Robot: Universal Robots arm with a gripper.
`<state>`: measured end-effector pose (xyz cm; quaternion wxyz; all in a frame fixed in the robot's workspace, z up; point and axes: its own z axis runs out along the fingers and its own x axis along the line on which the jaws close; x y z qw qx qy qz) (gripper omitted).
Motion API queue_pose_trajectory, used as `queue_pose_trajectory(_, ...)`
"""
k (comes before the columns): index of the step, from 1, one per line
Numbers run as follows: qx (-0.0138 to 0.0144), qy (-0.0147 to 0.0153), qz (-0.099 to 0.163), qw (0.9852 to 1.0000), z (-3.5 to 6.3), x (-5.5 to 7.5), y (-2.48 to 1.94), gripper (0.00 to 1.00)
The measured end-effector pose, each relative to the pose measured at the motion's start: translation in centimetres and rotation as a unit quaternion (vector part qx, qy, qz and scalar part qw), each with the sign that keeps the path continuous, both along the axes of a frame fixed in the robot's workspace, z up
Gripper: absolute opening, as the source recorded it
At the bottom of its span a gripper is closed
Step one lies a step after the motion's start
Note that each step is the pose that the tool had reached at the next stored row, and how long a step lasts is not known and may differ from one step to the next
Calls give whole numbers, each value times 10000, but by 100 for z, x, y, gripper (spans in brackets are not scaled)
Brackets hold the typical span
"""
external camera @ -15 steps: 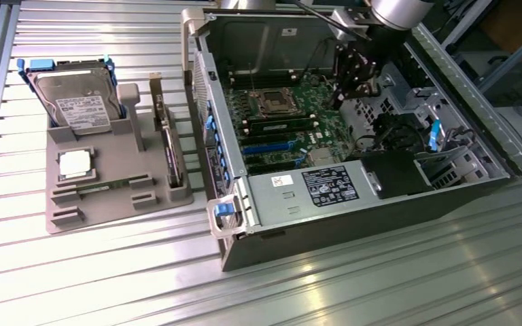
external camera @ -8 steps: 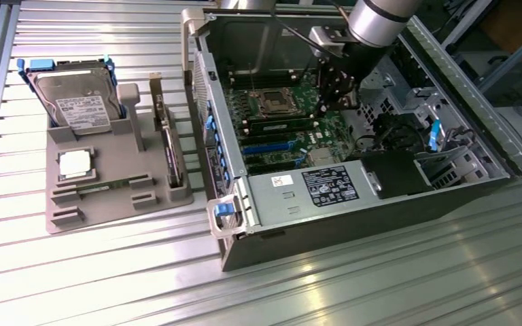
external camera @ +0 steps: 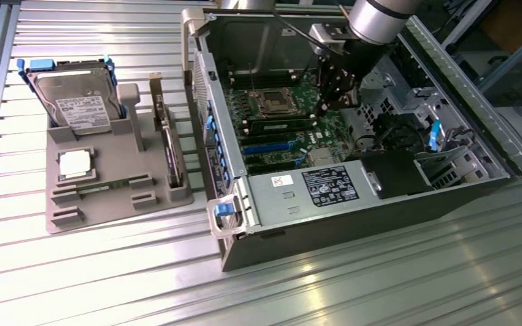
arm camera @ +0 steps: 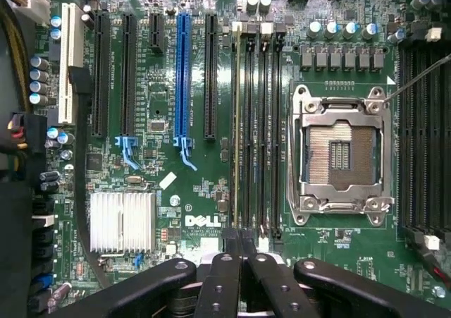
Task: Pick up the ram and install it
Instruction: 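Press down the ram until it locks into place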
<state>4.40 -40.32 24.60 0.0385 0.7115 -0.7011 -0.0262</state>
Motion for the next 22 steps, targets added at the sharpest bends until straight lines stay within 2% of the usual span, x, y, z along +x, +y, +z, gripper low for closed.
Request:
queue_pose_trajectory(2, 1, -7, 0, 10000, 2, -70, 0, 11)
queue_pose_trajectory(4, 1, -23, 0, 10000, 2, -273, 0, 11)
queue_pose_trajectory(6, 0, -40, -1, 10000, 2, -545, 0, 11)
queue_pose_trajectory(10, 0, -54, 0, 10000, 2, -821, 0, 11)
queue_pose_trajectory(13, 0, -66, -1, 10000, -3, -1161, -1, 11)
queue_pose_trajectory(22, -1, -65, 0, 10000, -140, -1238, -7, 11)
